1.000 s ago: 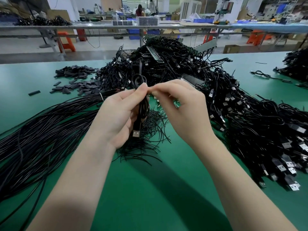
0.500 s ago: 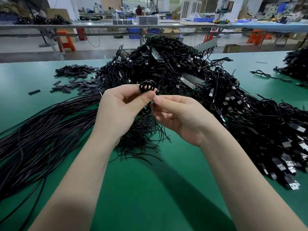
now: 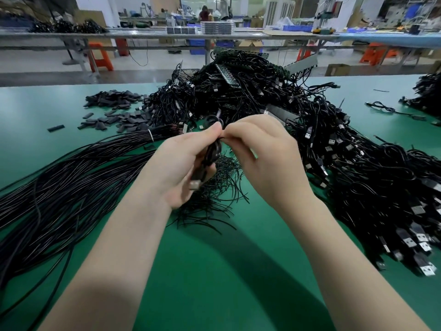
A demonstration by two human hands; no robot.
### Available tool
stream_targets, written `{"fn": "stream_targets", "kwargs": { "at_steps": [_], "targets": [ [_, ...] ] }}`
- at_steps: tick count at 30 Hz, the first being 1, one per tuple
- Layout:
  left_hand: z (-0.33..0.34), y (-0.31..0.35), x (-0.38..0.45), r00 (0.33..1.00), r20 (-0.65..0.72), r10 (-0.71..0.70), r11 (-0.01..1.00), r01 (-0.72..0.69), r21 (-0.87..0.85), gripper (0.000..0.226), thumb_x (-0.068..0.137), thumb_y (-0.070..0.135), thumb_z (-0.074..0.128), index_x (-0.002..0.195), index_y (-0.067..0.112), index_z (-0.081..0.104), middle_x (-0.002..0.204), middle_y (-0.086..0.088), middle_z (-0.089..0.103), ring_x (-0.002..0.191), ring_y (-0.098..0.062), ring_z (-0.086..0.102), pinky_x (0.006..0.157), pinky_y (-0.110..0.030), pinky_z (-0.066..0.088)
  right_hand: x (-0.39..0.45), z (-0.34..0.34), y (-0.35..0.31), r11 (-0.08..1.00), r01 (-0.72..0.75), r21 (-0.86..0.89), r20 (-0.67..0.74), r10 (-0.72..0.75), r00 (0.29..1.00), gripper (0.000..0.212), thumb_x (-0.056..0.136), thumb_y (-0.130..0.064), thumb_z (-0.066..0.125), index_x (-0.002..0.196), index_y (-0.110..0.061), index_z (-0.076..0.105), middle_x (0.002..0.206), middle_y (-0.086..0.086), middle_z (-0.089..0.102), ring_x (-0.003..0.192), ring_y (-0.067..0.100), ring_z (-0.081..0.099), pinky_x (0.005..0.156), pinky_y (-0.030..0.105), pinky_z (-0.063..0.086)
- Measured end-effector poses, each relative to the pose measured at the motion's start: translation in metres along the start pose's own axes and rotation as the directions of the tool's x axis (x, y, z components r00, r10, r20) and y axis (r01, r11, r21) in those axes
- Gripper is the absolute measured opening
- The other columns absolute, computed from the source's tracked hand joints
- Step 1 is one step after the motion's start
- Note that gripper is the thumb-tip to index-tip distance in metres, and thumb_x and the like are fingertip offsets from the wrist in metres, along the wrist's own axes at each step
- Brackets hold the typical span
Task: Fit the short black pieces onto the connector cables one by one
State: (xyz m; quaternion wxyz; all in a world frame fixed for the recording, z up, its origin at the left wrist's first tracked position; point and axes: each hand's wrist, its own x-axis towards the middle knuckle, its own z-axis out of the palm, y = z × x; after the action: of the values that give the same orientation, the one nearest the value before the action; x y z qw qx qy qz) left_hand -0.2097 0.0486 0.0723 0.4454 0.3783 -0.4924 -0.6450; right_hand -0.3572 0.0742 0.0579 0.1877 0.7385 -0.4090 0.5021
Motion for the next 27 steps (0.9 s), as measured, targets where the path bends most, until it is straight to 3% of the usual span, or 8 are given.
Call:
{"fn": "stream_targets", "kwargs": {
  "at_steps": [2, 4, 7, 12, 15, 18, 22, 27],
  "targets": [
    [-0.001, -0.001, 0.001, 0.977, -0.031, 0.212, 0.972, -0.208, 0.108, 0.016, 0.068, 0.042, 0.074, 0.069, 0.027, 0.078, 0.061, 0.011, 0.061, 0.053, -0.003, 0.054, 0.048, -0.015, 0.045, 0.002, -0.003, -0.003, 0.909, -0.350, 0.228, 0.051, 0.348, 0.936, 0.009, 0.089, -0.014, 0.068, 0.093, -0.010, 0.075, 0.084, -0.006, 0.071, 0.076, 0.006, 0.063, 0.072, 0.020, 0.048],
    [-0.001, -0.003, 0.002, 0.909, -0.043, 0.415, 0.890, -0.395, 0.229, 0.007, 0.075, 0.040, 0.077, 0.076, 0.034, 0.078, 0.069, 0.012, 0.069, 0.061, -0.002, 0.058, 0.056, -0.015, 0.047, 0.005, -0.006, -0.002, 0.590, -0.649, 0.480, 0.215, 0.638, 0.739, 0.013, 0.092, -0.024, 0.066, 0.087, -0.019, 0.077, 0.076, -0.008, 0.072, 0.068, 0.003, 0.062, 0.064, 0.019, 0.048],
    [0.000, -0.006, 0.002, 0.840, 0.047, 0.540, 0.790, -0.525, 0.315, 0.015, 0.080, 0.029, 0.074, 0.082, 0.043, 0.077, 0.078, 0.014, 0.074, 0.071, 0.000, 0.064, 0.064, -0.017, 0.051, 0.007, -0.011, -0.001, 0.253, -0.774, 0.581, 0.472, 0.669, 0.573, 0.015, 0.084, -0.031, 0.073, 0.076, -0.020, 0.079, 0.070, -0.003, 0.069, 0.062, 0.009, 0.058, 0.058, 0.018, 0.048],
    [0.002, -0.006, 0.000, 0.829, 0.075, 0.555, 0.766, -0.544, 0.342, 0.011, 0.079, 0.032, 0.077, 0.085, 0.041, 0.077, 0.084, 0.013, 0.075, 0.078, -0.003, 0.067, 0.072, -0.019, 0.053, 0.007, -0.020, 0.002, 0.016, -0.842, 0.539, 0.665, 0.606, 0.436, 0.022, 0.066, -0.031, 0.077, 0.079, -0.014, 0.079, 0.070, -0.004, 0.067, 0.059, 0.006, 0.059, 0.062, 0.017, 0.053],
    [0.002, -0.004, -0.001, 0.827, 0.081, 0.557, 0.750, -0.542, 0.379, 0.013, 0.075, 0.039, 0.076, 0.088, 0.036, 0.077, 0.083, 0.013, 0.075, 0.076, -0.001, 0.066, 0.072, -0.018, 0.051, 0.007, -0.021, 0.000, 0.011, -0.840, 0.543, 0.665, 0.605, 0.438, 0.017, 0.066, -0.028, 0.076, 0.076, -0.015, 0.078, 0.064, -0.006, 0.065, 0.058, 0.006, 0.058, 0.068, 0.019, 0.055],
    [0.002, -0.002, -0.002, 0.792, 0.086, 0.604, 0.680, -0.569, 0.463, 0.017, 0.074, 0.036, 0.075, 0.089, 0.028, 0.076, 0.074, 0.018, 0.069, 0.066, 0.007, 0.056, 0.063, -0.006, 0.040, 0.008, -0.021, -0.002, 0.112, -0.836, 0.538, 0.626, 0.611, 0.485, 0.012, 0.074, -0.024, 0.074, 0.080, -0.013, 0.076, 0.063, -0.005, 0.065, 0.059, 0.007, 0.058, 0.071, 0.024, 0.053],
    [0.002, 0.000, -0.002, 0.751, 0.110, 0.651, 0.600, -0.598, 0.532, 0.013, 0.079, 0.022, 0.078, 0.090, 0.026, 0.075, 0.090, 0.012, 0.071, 0.083, 0.005, 0.062, 0.071, -0.007, 0.042, 0.010, -0.025, -0.003, 0.146, -0.838, 0.526, 0.628, 0.598, 0.498, 0.017, 0.073, -0.025, 0.074, 0.083, -0.011, 0.075, 0.069, 0.000, 0.067, 0.061, 0.010, 0.058, 0.070, 0.024, 0.054],
    [0.009, 0.000, -0.010, 0.685, 0.033, 0.728, 0.528, -0.591, 0.609, 0.010, 0.080, 0.028, 0.079, 0.090, 0.031, 0.075, 0.079, 0.013, 0.071, 0.075, -0.001, 0.064, 0.068, -0.016, 0.048, 0.011, -0.020, -0.008, 0.457, -0.708, 0.538, 0.378, 0.620, 0.687, 0.006, 0.087, -0.011, 0.069, 0.083, -0.008, 0.072, 0.067, 0.002, 0.063, 0.063, 0.013, 0.053, 0.065, 0.026, 0.046]
  ]
}}
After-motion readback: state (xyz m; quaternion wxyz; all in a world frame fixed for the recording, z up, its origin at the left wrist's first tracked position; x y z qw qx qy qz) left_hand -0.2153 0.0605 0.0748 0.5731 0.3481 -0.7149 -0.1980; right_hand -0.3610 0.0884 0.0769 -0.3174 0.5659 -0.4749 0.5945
